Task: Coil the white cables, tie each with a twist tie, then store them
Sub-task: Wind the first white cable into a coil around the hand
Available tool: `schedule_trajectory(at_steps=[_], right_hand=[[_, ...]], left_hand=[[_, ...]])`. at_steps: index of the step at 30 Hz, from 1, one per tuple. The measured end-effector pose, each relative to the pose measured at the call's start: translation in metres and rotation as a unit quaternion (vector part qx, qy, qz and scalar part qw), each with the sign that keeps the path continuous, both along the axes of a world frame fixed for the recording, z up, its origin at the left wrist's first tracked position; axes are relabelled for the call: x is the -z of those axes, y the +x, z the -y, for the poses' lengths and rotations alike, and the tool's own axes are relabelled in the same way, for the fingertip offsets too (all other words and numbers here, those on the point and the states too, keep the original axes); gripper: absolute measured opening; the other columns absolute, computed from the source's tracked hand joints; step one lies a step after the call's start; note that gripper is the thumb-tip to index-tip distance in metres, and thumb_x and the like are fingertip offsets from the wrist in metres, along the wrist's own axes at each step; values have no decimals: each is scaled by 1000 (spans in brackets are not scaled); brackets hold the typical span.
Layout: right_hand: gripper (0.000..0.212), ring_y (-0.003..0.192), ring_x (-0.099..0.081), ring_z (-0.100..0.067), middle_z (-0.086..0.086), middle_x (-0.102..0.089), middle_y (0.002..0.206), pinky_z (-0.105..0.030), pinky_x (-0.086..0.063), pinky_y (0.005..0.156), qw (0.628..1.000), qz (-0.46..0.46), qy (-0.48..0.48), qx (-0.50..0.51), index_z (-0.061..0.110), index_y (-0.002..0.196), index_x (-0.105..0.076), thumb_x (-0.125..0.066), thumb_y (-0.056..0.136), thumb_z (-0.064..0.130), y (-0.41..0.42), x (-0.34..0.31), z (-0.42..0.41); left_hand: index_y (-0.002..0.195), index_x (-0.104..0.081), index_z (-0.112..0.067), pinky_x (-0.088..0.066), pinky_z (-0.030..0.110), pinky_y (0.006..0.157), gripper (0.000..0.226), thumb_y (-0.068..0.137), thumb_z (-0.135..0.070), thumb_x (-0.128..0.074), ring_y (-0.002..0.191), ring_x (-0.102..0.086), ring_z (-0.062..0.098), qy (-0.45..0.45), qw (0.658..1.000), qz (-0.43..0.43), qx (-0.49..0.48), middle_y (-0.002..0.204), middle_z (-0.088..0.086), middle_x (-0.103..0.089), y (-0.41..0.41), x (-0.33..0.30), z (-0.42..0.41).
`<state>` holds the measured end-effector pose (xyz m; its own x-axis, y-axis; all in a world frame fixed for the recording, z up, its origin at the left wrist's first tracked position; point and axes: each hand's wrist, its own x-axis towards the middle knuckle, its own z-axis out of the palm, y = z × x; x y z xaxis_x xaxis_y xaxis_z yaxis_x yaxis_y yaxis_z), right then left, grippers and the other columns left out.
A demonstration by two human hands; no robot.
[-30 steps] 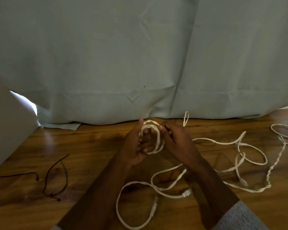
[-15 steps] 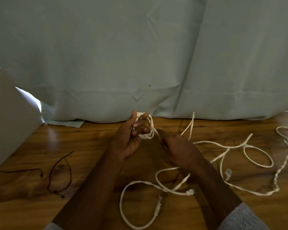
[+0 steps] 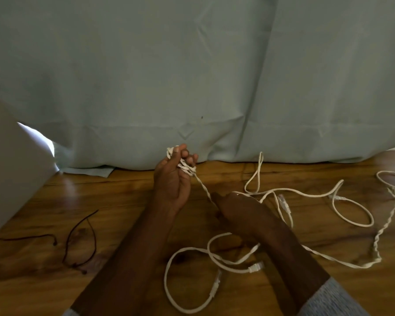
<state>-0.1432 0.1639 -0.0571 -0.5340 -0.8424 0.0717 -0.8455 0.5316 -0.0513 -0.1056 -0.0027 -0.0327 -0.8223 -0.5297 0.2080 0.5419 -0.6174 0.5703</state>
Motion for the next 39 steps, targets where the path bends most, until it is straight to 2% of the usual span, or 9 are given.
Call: schedule_trajectory(at_steps=[3, 6, 10, 14, 18, 24, 29, 34, 39], right_hand=[[41, 115, -61, -29, -12, -60, 129, -37, -49, 88, 999, -27, 23, -19, 25, 146, -41, -41, 105, 34, 4, -3, 1], [37, 116, -60, -25, -7, -62, 130, -34, -47, 90, 998, -9, 20, -52, 30, 140, -49, -44, 104, 36, 7, -8, 4], [34, 111, -62, -14, 4, -67, 124, -24, -39, 79, 994, -2, -30, -100, 33, 134, -58, -54, 100, 36, 7, -13, 5], [22, 86, -63, -9, 8, -73, 102, -22, -40, 72, 985, 0, -101, -141, 27, 116, -70, -57, 99, 33, 8, -10, 5], [15, 70, -51, -2, 16, -60, 81, -25, -41, 67, 968, 24, -185, -166, 24, 88, -70, -59, 97, 29, 6, -8, 5], [11, 80, -71, -5, 9, -76, 85, -34, -56, 74, 914, 129, -357, -145, 18, 90, -76, -69, 95, 24, -1, -10, -1], [13, 69, -71, -11, 4, -73, 75, -29, -55, 65, 849, 183, -487, -96, 8, 78, -73, -82, 82, 16, -4, -7, -1], [12, 68, -63, -9, 7, -67, 72, -24, -49, 61, 871, 114, -474, -66, 11, 77, -71, -77, 86, 16, -13, -6, -5], [14, 68, -61, -11, 2, -65, 74, -23, -47, 61, 882, 110, -454, -61, 13, 84, -69, -72, 91, 25, -17, -6, -4]], left_hand=[[94, -56, -2, -51, 33, 93, 18, 103, -9, -42, 60, -63, 10, 60, 998, -22, -25, 72, 2, -59, 1, -4, 6], [95, -59, -1, -57, 31, 85, 16, 102, -9, -46, 74, -71, 17, 49, 997, -10, -62, 84, 9, -64, 4, -3, 8], [111, -59, -4, -56, 27, 78, 16, 101, -12, -51, 83, -74, 20, -137, 977, 81, -141, 82, 2, -73, 2, 10, 3], [127, -53, -2, -52, 19, 79, 27, 100, -6, -52, 83, -74, 14, -334, 912, 125, -203, 79, -2, -75, 1, 25, -1], [124, -55, -13, -52, 19, 76, 28, 96, -16, -56, 79, -71, 11, -478, 859, 118, -141, 78, 1, -73, 8, 37, -5], [109, -66, -8, -47, 28, 54, 16, 99, -8, -54, 61, -58, 16, -459, 877, 143, 17, 77, 12, -62, 13, 34, -8], [69, -66, -17, -20, 35, 49, 44, 93, -50, -48, 43, -39, 15, -396, 899, 122, 142, 53, 6, -46, 14, 36, -12], [66, -68, -21, -36, 30, 52, 48, 88, -61, -51, 41, -32, 12, -436, 868, 133, 195, 51, 1, -34, 20, 31, -14], [68, -58, -12, -37, 28, 49, 51, 88, -59, -53, 37, -23, 10, -383, 887, 154, 206, 49, 1, -27, 21, 27, -2]])
